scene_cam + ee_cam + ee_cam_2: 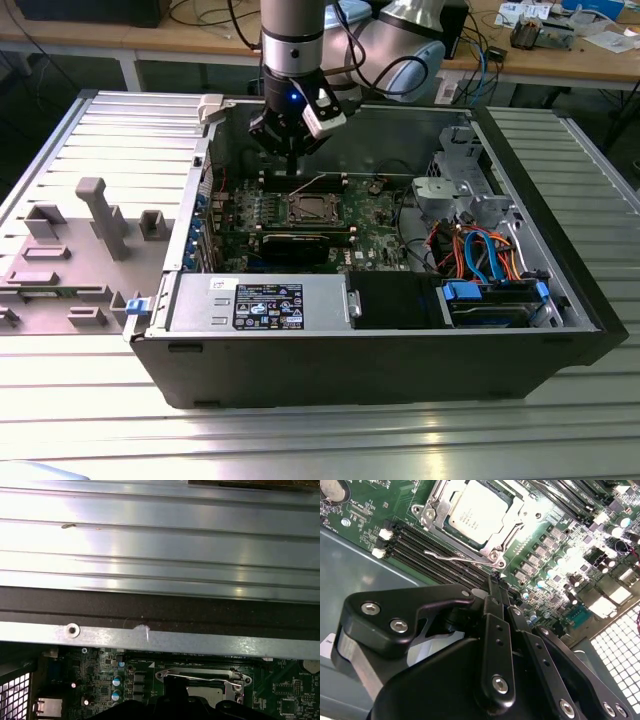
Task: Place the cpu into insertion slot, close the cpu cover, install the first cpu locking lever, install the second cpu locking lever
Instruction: 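Install the first cpu locking lever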
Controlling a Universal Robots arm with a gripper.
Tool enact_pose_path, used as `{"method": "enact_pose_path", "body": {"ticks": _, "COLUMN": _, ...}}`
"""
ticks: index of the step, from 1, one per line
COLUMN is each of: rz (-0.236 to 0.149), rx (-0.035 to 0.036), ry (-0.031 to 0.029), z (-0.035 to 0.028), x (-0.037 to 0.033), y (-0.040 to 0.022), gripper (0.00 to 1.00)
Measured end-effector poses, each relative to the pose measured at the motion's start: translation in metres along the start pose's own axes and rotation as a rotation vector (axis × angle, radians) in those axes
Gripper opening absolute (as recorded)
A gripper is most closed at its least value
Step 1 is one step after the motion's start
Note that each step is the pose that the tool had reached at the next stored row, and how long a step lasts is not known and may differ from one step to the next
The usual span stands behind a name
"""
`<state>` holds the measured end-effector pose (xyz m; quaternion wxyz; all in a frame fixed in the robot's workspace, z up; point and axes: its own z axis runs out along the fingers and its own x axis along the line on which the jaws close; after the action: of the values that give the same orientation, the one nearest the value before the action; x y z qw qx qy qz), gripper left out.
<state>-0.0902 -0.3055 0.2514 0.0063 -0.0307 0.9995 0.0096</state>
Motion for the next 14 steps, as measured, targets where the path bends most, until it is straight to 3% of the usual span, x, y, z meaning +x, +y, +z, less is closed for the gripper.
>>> {"method": "enact_pose_path", "body": {"ticks": 10, "rz": 0.000, "rx": -0.0009, "ry": -0.0001, "z": 0.0003, "x": 0.0000, "y": 0.0000, "gripper": 0.11}}
{"method": "enact_pose_path", "body": {"ticks": 14, "rz": 0.002, "rx": -0.0186, "ry": -0.0013, "z": 0.0014, "x": -0.0002, "y": -0.0004, "gripper": 0.11}}
